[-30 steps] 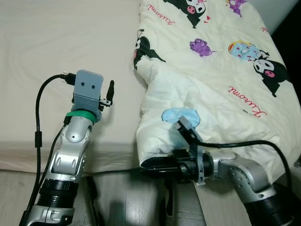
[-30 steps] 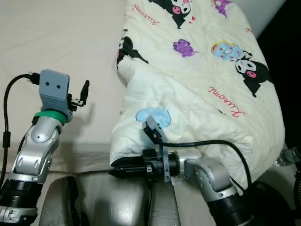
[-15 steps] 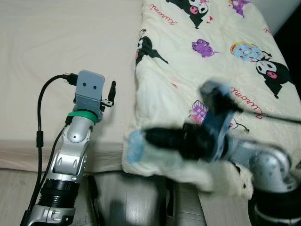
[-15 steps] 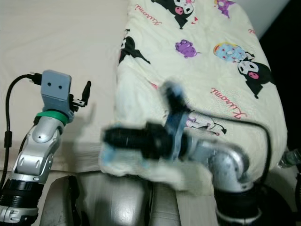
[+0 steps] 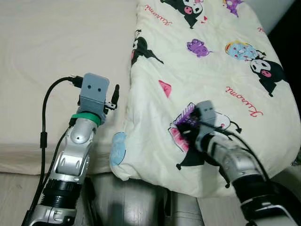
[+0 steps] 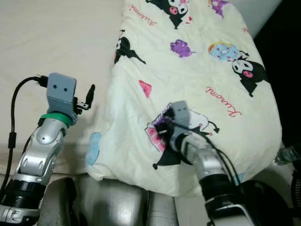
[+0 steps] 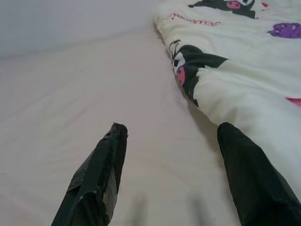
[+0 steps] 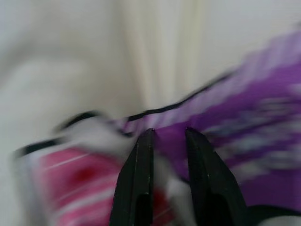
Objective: Clean up the room
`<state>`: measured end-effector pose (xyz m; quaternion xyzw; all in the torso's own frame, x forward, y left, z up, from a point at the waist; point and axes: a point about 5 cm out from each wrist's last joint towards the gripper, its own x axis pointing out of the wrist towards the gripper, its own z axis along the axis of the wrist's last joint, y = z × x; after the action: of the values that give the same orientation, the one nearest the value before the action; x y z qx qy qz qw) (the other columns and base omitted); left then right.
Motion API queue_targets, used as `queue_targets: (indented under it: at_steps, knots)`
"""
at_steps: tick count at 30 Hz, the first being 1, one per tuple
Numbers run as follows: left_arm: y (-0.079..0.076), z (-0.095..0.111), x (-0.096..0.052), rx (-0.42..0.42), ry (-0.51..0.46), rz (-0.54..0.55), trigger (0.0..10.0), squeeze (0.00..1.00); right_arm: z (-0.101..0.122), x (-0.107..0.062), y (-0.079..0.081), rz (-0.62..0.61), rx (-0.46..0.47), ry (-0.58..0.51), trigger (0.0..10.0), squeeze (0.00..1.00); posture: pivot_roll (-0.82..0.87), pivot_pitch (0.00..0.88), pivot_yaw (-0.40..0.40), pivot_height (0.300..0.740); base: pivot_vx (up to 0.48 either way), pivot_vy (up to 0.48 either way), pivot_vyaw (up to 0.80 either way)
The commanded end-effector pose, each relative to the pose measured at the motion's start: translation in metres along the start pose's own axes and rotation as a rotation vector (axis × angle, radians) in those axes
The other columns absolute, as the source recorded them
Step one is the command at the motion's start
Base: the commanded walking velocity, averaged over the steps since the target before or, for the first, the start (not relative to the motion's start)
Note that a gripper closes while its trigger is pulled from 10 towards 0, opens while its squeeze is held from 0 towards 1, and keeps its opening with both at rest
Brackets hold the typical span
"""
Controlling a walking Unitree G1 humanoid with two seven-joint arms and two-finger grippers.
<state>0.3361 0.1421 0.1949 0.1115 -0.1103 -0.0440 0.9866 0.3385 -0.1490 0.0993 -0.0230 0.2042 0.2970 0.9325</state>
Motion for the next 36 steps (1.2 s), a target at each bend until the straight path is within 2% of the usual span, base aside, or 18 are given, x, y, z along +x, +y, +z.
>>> queue_targets:
  at_steps: [1,2,3,4,5,8,11,15,16,17,20,21,23,25,28,30,32,36]
  knots:
    - [-0.002,-0.006,-0.004,0.001,0.02,-0.004,10.0,0.0,-0.045,-0.001,0.015,0.092,-0.033,0.193,10.0,0.0,-0.08,0.173,-0.008,0.54,0.0,0.0,0.0]
    - [-0.002,-0.006,-0.004,0.001,0.02,-0.004,10.0,0.0,-0.045,-0.001,0.015,0.092,-0.033,0.193,10.0,0.0,-0.08,0.173,-0.008,0.54,0.0,0.0,0.0]
    - [-0.002,-0.007,-0.005,0.0,0.023,-0.002,10.0,0.0,-0.057,-0.003,0.014,0.089,-0.054,0.236,10.0,0.0,-0.08,0.173,-0.011,0.54,0.0,0.0,0.0]
    - [0.0,-0.01,-0.007,0.001,0.038,0.001,10.0,0.0,-0.077,-0.02,0.011,0.097,-0.044,0.272,10.0,0.0,-0.1,0.18,-0.013,0.54,0.0,0.0,0.0]
    - [0.001,-0.012,-0.008,0.003,0.044,0.0,10.0,0.0,-0.085,-0.027,0.01,0.101,-0.047,0.278,10.0,0.0,-0.1,0.181,-0.012,0.54,0.0,0.0,0.0]
    - [0.002,-0.013,-0.009,0.005,0.048,-0.003,10.0,0.0,-0.091,-0.034,0.009,0.095,-0.061,0.29,10.0,0.0,-0.11,0.186,-0.01,0.54,0.0,0.0,0.0]
    - [-0.002,-0.015,-0.008,0.009,0.055,-0.061,10.0,0.0,-0.1,-0.064,0.0,-0.003,-0.136,0.307,10.0,0.0,-0.13,0.188,-0.009,0.54,0.0,0.0,0.0]
    - [-0.008,-0.013,-0.009,-0.008,0.051,-0.129,10.0,0.0,-0.094,-0.075,-0.007,-0.091,-0.142,0.272,10.0,0.0,-0.14,0.19,-0.008,0.54,0.0,0.0,0.0]
    - [-0.012,-0.01,-0.009,-0.023,0.039,-0.165,10.0,0.0,-0.078,-0.078,-0.014,-0.171,-0.136,0.181,10.0,0.0,-0.14,0.19,-0.005,0.54,0.0,0.0,0.0]
    - [-0.012,-0.01,-0.009,-0.023,0.039,-0.165,10.0,0.0,-0.078,-0.078,-0.014,-0.171,-0.136,0.181,10.0,0.0,-0.14,0.19,-0.005,0.54,0.0,0.0,0.0]
    - [-0.034,-0.002,-0.004,-0.066,0.016,-0.265,10.0,0.0,-0.005,-0.086,-0.039,-0.404,-0.069,-0.248,10.0,0.0,-0.14,0.181,0.002,0.54,0.0,0.0,0.0]
    - [-0.034,-0.002,-0.004,-0.066,0.016,-0.265,10.0,0.0,-0.005,-0.086,-0.039,-0.404,-0.069,-0.248,10.0,0.0,-0.14,0.181,0.002,0.54,0.0,0.0,0.0]
    - [-0.049,-0.001,-0.003,-0.078,0.013,-0.32,10.0,0.0,0.021,-0.088,-0.046,-0.441,-0.013,-0.425,10.0,0.0,-0.14,0.173,0.002,0.54,0.0,0.0,0.0]
    - [-0.067,-0.002,-0.002,-0.063,0.014,-0.384,10.0,0.0,0.035,-0.089,-0.053,-0.472,0.042,-0.534,10.0,0.0,-0.13,0.163,-0.003,0.54,0.0,0.0,0.0]
    - [-0.075,-0.004,-0.002,-0.041,0.025,-0.415,10.0,0.0,0.038,-0.089,-0.058,-0.511,0.064,-0.558,10.0,0.0,-0.13,0.159,-0.003,0.54,0.0,0.0,0.0]
    - [-0.09,-0.022,-0.002,0.058,0.101,-0.442,10.0,0.0,0.023,-0.082,-0.075,-0.662,0.069,-0.436,10.0,0.0,-0.13,0.153,0.001,0.54,0.0,0.0,0.0]
    - [-0.093,-0.041,-0.005,0.099,0.187,-0.43,10.0,0.0,0.0,-0.079,-0.086,-0.764,0.07,-0.288,10.0,0.0,-0.13,0.149,0.005,0.54,0.0,0.0,0.0]
    - [-0.092,-0.05,-0.007,0.094,0.233,-0.428,10.0,0.0,-0.011,-0.08,-0.089,-0.804,0.094,-0.24,10.0,0.0,-0.13,0.148,0.007,0.54,0.0,0.0,0.0]
